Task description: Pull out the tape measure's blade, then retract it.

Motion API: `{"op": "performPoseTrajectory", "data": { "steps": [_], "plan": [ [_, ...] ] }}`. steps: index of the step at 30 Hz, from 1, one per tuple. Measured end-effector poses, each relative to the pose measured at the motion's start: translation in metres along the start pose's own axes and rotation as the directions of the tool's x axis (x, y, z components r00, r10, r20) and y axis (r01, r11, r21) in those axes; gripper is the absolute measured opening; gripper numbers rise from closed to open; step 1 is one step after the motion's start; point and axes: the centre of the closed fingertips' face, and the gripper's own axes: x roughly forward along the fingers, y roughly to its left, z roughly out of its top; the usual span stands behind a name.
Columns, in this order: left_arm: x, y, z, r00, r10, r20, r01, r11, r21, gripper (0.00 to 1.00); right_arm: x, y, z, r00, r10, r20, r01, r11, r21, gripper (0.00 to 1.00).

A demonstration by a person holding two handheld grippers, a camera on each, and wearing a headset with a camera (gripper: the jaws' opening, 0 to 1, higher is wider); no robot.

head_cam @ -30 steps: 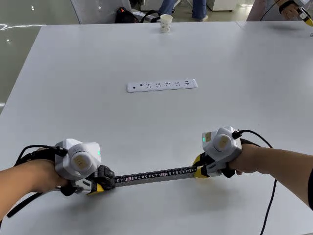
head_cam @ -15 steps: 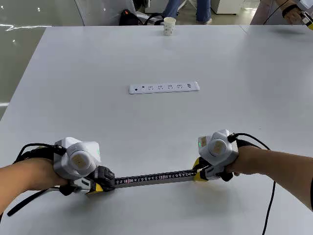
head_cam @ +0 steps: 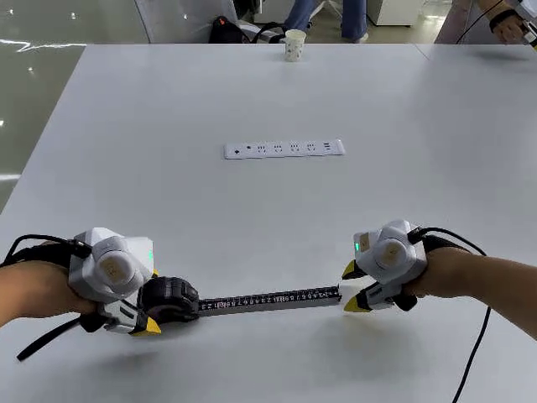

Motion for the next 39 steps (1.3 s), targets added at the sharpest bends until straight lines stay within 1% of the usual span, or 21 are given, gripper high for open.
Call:
{"op": "performPoseTrajectory", "data": {
  "steps": [2,4,7,9,13,16,18,21,23,24,25,26,28,31,32,33,34,35,37,38,39],
  "plan": [
    [-0.003,-0.001,0.002,0.9998,-0.002,0.017,0.003,1.000,-0.019,0.58,-0.002,0.000,0.001,0.9999,0.001,0.013,-0.001,1.000,0.017,0.36],
    [-0.004,-0.005,0.002,0.9995,-0.025,0.020,0.026,0.998,-0.052,0.63,-0.004,0.002,0.003,0.9997,0.005,0.025,-0.006,0.999,0.042,0.40],
    [-0.005,-0.012,0.006,0.9983,-0.045,0.037,0.047,0.998,-0.052,0.72,-0.006,0.004,0.002,0.9997,0.011,0.022,-0.012,0.999,0.030,0.44],
    [-0.006,-0.017,0.006,0.9978,-0.058,0.033,0.060,0.997,-0.049,0.77,-0.008,0.003,0.002,0.9998,0.007,0.018,-0.008,1.000,0.019,0.45],
    [-0.002,-0.032,-0.002,0.9960,-0.089,0.008,0.089,0.995,-0.052,0.90,-0.011,0.004,0.003,0.9985,0.000,0.054,-0.004,0.997,0.077,0.53],
    [0.000,-0.040,-0.008,0.9950,-0.099,0.012,0.100,0.991,-0.088,0.99,-0.011,0.004,-0.004,0.9986,-0.022,0.048,0.017,0.994,0.110,0.60],
    [-0.001,-0.044,-0.009,0.9939,-0.109,0.015,0.110,0.987,-0.114,0.99,-0.011,0.004,-0.009,0.9980,-0.039,0.051,0.032,0.991,0.130,0.65],
    [-0.001,-0.042,-0.012,0.9944,-0.102,0.026,0.105,0.985,-0.140,0.99,-0.012,0.006,-0.013,0.9970,-0.055,0.054,0.045,0.984,0.173,0.74],
    [-0.002,-0.044,-0.013,0.9944,-0.098,0.041,0.104,0.978,-0.182,0.99,-0.014,0.007,-0.014,0.9953,-0.066,0.071,0.050,0.977,0.208,0.79],
    [-0.003,-0.043,-0.015,0.9953,-0.087,0.043,0.093,0.979,-0.184,0.99,-0.015,0.007,-0.015,0.9947,-0.068,0.078,0.049,0.975,0.216,0.81],
    [-0.003,-0.039,-0.015,0.9971,-0.054,0.053,0.063,0.980,-0.190,0.99,-0.015,0.007,-0.017,0.9940,-0.077,0.077,0.058,0.973,0.224,0.82],
    [-0.004,-0.040,-0.013,0.9963,-0.042,0.075,0.056,0.978,-0.203,0.99,-0.016,0.007,-0.018,0.9933,-0.083,0.081,0.062,0.970,0.233,0.86],
    [-0.007,-0.044,-0.007,0.9910,-0.039,0.128,0.072,0.961,-0.265,0.99,-0.018,0.010,-0.017,0.9901,-0.097,0.102,0.066,0.960,0.271,0.93],
    [-0.005,-0.037,-0.014,0.9908,0.011,0.135,0.030,0.953,-0.301,0.99,-0.021,0.009,-0.019,0.9861,-0.119,0.116,0.078,0.947,0.312,0.99],
    [-0.006,-0.038,-0.012,0.9878,0.024,0.154,0.029,0.944,-0.330,0.99,-0.023,0.009,-0.019,0.9841,-0.130,0.122,0.082,0.938,0.338,0.99],
    [-0.007,-0.034,-0.011,0.9831,0.052,0.176,0.016,0.930,-0.367,0.99,-0.026,0.009,-0.016,0.9780,-0.149,0.146,0.082,0.920,0.384,0.99],
    [-0.008,-0.033,-0.014,0.9830,0.075,0.168,-0.004,0.922,-0.388,0.99,-0.027,0.009,-0.014,0.9734,-0.155,0.168,0.074,0.909,0.410,0.99],
    [-0.009,-0.030,-0.015,0.9798,0.101,0.173,-0.019,0.907,-0.420,0.99,-0.030,0.009,-0.014,0.9701,-0.160,0.183,0.066,0.898,0.436,0.99],
    [-0.011,-0.026,-0.013,0.9699,0.134,0.204,-0.025,0.885,-0.465,0.99,-0.032,0.010,-0.018,0.9677,-0.171,0.185,0.073,0.892,0.445,0.99],
    [-0.013,-0.025,-0.017,0.9663,0.152,0.207,-0.029,0.865,-0.502,0.99,-0.034,0.010,-0.019,0.9645,-0.184,0.190,0.081,0.888,0.452,0.99],
    [-0.014,-0.023,-0.018,0.9632,0.168,0.209,-0.036,0.853,-0.521,0.99,-0.036,0.010,-0.019,0.9583,-0.201,0.203,0.087,0.882,0.464,0.99]
  ]
}}
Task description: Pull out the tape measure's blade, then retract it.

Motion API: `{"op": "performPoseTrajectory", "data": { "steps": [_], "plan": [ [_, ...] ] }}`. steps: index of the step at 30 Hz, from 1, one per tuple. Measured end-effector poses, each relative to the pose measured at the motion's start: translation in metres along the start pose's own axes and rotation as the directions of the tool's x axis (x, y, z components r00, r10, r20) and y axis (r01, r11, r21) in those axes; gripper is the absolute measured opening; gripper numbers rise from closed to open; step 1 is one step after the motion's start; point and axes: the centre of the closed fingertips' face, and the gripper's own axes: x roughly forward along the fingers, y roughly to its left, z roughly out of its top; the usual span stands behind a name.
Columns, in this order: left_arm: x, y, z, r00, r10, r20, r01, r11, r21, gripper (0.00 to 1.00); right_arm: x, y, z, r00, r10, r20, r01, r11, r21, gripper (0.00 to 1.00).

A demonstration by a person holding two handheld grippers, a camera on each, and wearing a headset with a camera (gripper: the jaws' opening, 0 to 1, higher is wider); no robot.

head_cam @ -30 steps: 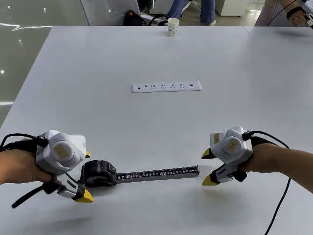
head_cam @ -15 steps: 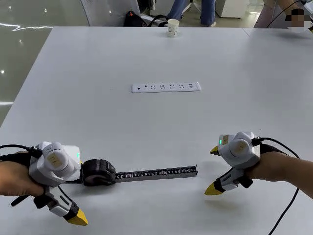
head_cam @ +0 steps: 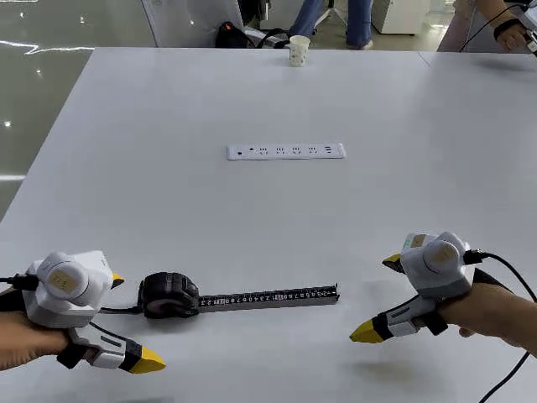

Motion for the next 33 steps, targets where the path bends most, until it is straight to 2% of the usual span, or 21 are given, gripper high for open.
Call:
{"op": "performPoseTrajectory", "data": {
  "steps": [3,4,6,7,9,10,11,13,16,19,21,27,30,33],
  "plan": [
    [-0.005,-0.004,0.001,0.9989,0.012,0.044,-0.010,0.998,-0.056,0.99,-0.006,-0.003,0.001,0.9985,-0.024,0.050,0.023,0.999,0.031,0.99],
    [-0.007,-0.006,0.006,0.9967,0.009,0.080,-0.002,0.996,-0.084,0.99,-0.010,-0.003,0.002,0.9971,-0.037,0.067,0.033,0.998,0.055,0.99],
    [-0.012,-0.003,0.010,0.9902,0.053,0.129,-0.041,0.995,-0.089,0.99,-0.017,-0.004,0.002,0.9944,-0.053,0.091,0.048,0.997,0.054,0.99],
    [-0.015,-0.004,0.008,0.9885,0.064,0.137,-0.051,0.994,-0.095,0.99,-0.019,-0.003,0.001,0.9933,-0.059,0.099,0.053,0.997,0.063,0.99],
    [-0.021,0.000,0.009,0.9795,0.111,0.168,-0.092,0.989,-0.115,0.99,-0.025,-0.003,-0.002,0.9915,-0.065,0.112,0.055,0.994,0.095,0.99],
    [-0.023,0.000,0.010,0.9753,0.127,0.181,-0.106,0.987,-0.122,0.99,-0.028,-0.008,-0.002,0.9872,-0.099,0.126,0.086,0.991,0.102,0.99],
    [-0.028,0.000,0.010,0.9692,0.147,0.198,-0.124,0.985,-0.120,0.99,-0.032,-0.007,-0.002,0.9846,-0.105,0.140,0.093,0.992,0.090,0.99],
    [-0.031,-0.002,0.004,0.9694,0.157,0.188,-0.134,0.982,-0.130,0.99,-0.037,-0.005,-0.005,0.9837,-0.108,0.144,0.094,0.991,0.098,0.99],
    [-0.039,-0.005,-0.004,0.9642,0.180,0.195,-0.159,0.980,-0.119,0.99,-0.050,0.001,-0.012,0.9823,-0.102,0.157,0.087,0.991,0.103,0.99],
    [-0.047,-0.011,-0.012,0.9645,0.180,0.194,-0.156,0.979,-0.129,0.99,-0.061,0.003,-0.016,0.9765,-0.119,0.180,0.100,0.989,0.109,0.99],
    [-0.055,-0.013,-0.015,0.9617,0.185,0.202,-0.162,0.979,-0.127,0.99,-0.067,0.004,-0.020,0.9751,-0.123,0.185,0.102,0.988,0.115,0.99],
    [-0.067,-0.013,-0.029,0.9543,0.215,0.207,-0.183,0.969,-0.163,0.99,-0.074,0.015,-0.038,0.9815,-0.109,0.157,0.093,0.990,0.110,0.99],
    [-0.069,-0.017,-0.036,0.9569,0.210,0.201,-0.176,0.969,-0.174,0.99,-0.076,0.018,-0.044,0.9806,-0.118,0.157,0.103,0.990,0.098,0.99],
    [-0.071,-0.019,-0.039,0.9554,0.216,0.201,-0.183,0.969,-0.168,0.99,-0.081,0.019,-0.050,0.9802,-0.123,0.155,0.108,0.989,0.105,0.99]
  ]
}}
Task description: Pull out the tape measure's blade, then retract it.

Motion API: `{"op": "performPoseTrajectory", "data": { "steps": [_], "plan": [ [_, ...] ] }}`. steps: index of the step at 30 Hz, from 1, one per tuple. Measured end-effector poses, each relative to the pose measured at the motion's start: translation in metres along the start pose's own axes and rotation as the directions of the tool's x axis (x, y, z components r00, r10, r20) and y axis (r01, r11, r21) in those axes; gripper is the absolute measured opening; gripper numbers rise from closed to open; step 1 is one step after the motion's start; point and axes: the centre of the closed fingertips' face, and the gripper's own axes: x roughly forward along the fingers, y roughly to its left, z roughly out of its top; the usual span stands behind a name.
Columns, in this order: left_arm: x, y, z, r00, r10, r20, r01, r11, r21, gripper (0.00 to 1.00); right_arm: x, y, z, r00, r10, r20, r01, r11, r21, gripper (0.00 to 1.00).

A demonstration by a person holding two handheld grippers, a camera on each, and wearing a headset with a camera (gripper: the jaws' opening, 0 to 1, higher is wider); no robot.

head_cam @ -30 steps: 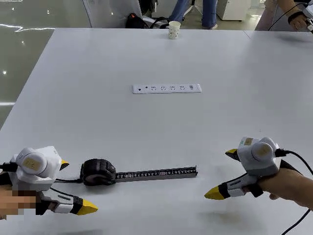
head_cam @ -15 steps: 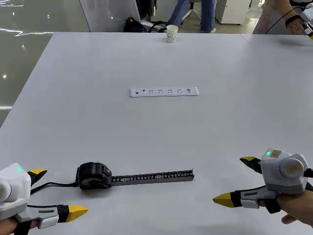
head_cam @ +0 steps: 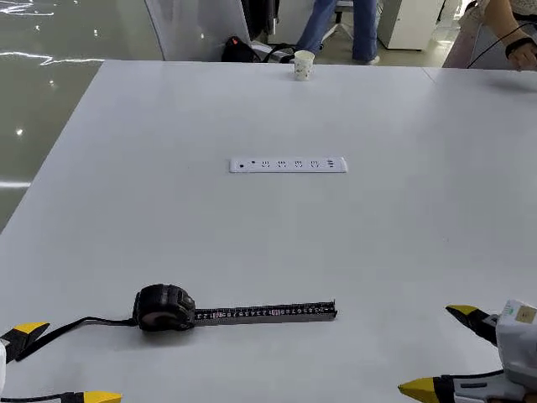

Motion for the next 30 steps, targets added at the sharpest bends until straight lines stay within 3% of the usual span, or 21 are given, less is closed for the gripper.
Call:
{"op": "performPoseTrajectory", "data": {
  "steps": [8,16,30],
  "plan": [
    [-0.005,0.000,-0.003,0.9997,0.024,0.010,-0.024,1.000,0.004,0.99,-0.010,-0.003,-0.019,0.9996,-0.020,-0.017,0.020,1.000,0.005,0.99],
    [-0.002,0.000,-0.007,0.9999,0.011,-0.010,-0.011,1.000,0.011,0.99,-0.015,-0.005,-0.026,0.9992,-0.028,-0.027,0.028,1.000,0.006,0.99],
    [-0.005,0.004,-0.010,0.9998,0.013,-0.012,-0.012,0.999,0.032,0.99,-0.021,-0.007,-0.025,0.9988,-0.036,-0.031,0.036,0.999,-0.001,0.99]
  ]
}}
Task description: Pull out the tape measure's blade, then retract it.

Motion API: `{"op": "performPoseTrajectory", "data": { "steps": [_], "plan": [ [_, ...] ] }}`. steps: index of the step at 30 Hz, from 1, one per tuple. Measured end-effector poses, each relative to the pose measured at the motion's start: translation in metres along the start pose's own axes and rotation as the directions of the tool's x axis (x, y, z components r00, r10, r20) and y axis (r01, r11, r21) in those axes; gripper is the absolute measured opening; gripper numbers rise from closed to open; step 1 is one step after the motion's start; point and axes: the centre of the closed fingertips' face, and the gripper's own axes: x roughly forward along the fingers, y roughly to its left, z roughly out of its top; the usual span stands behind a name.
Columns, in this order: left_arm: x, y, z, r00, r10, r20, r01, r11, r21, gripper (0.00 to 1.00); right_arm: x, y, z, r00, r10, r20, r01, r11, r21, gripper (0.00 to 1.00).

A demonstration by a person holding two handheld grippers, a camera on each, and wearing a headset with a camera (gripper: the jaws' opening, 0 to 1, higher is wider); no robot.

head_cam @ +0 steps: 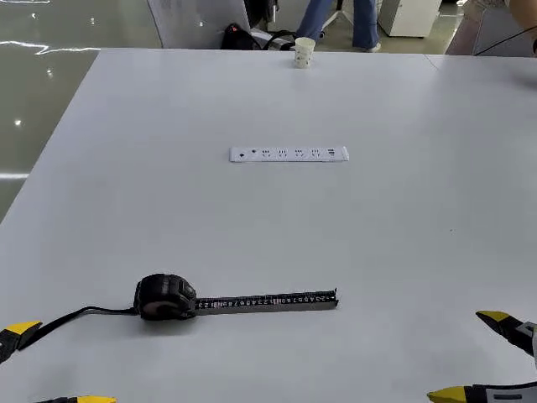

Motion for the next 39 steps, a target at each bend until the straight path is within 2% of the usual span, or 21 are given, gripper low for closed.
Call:
{"op": "performPoseTrajectory", "data": {
  "steps": [10,16,24,28,32,37,39],
  "plan": [
    [0.002,0.002,0.004,0.9997,0.016,0.019,-0.016,1.000,-0.016,0.99,-0.004,0.002,0.003,0.9999,0.002,-0.013,-0.002,1.000,-0.017,0.99],
    [0.005,-0.002,0.004,0.9997,0.021,0.009,-0.021,0.999,-0.032,0.99,-0.003,0.003,0.004,0.9997,0.009,-0.022,-0.009,1.000,-0.019,0.99],
    [0.015,-0.004,0.016,0.9994,0.030,0.015,-0.029,0.999,-0.044,0.99,-0.004,0.000,0.004,0.9991,0.013,-0.040,-0.014,0.999,-0.039,0.99],
    [0.021,-0.005,0.022,0.9994,0.035,0.005,-0.035,0.998,-0.050,0.99,-0.004,0.000,0.004,0.9985,0.017,-0.051,-0.020,0.998,-0.052,0.99],
    [0.027,-0.007,0.029,0.9989,0.047,-0.003,-0.047,0.998,-0.034,0.99,-0.001,0.001,0.005,0.9958,0.034,-0.086,-0.041,0.996,-0.082,0.99],
    [0.037,-0.011,0.036,0.9984,0.054,-0.019,-0.054,0.998,-0.017,0.99,0.005,-0.005,0.008,0.9901,0.059,-0.127,-0.077,0.987,-0.139,0.99],
    [0.041,-0.008,0.038,0.9954,0.091,-0.031,-0.093,0.993,-0.070,0.99,0.008,-0.003,0.012,0.9883,0.067,-0.137,-0.088,0.984,-0.153,0.99]
  ]
}}
